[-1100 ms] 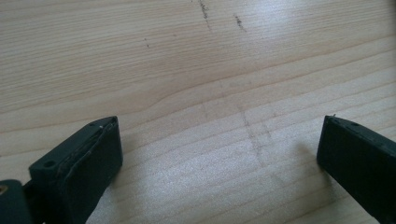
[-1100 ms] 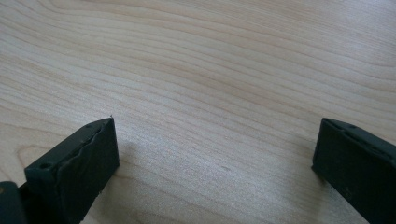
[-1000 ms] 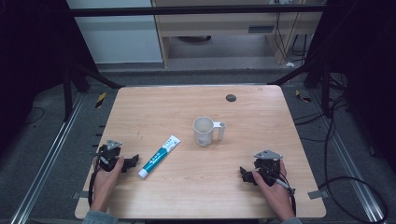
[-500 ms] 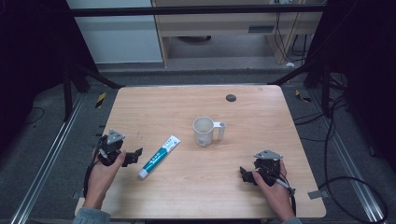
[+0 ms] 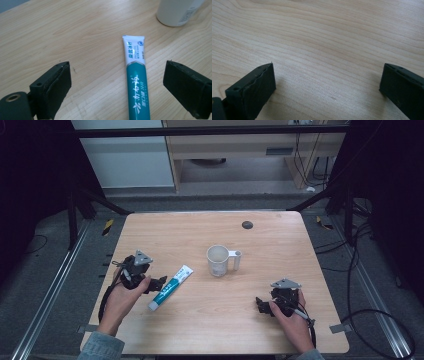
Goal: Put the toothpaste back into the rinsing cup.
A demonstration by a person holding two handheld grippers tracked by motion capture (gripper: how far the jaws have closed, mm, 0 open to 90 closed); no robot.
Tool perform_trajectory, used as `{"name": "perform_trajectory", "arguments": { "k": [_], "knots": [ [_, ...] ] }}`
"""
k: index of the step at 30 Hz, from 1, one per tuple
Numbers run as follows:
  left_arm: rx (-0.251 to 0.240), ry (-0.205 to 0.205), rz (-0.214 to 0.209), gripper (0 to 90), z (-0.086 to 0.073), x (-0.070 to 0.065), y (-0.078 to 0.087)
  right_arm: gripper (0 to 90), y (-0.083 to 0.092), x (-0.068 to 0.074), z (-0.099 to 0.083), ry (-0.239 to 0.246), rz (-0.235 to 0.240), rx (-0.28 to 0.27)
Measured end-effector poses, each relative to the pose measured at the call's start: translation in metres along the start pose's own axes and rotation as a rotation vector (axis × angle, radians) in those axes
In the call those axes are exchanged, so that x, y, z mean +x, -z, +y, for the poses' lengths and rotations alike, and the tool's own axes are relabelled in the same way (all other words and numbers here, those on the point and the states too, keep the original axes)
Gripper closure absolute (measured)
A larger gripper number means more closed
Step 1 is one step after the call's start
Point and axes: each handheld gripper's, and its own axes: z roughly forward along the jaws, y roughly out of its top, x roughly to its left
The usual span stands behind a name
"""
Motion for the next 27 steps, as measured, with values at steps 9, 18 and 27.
{"name": "perform_trajectory", "arguments": {
  "k": [9,18,27],
  "knots": [
    [0.033,-0.014,-0.03,10.0,0.025,-0.008,-0.012,0.4,-0.001,-0.001,0.001,0.006,0.009,0.001],
    [0.015,-0.005,-0.067,9.6,0.05,-0.015,-0.02,0.7,0.0,-0.001,0.001,-0.004,0.006,0.002],
    [0.026,-0.051,-0.07,8.1,0.067,-0.028,-0.039,0.7,0.006,-0.01,-0.005,-0.001,0.0,-0.001]
  ]
}}
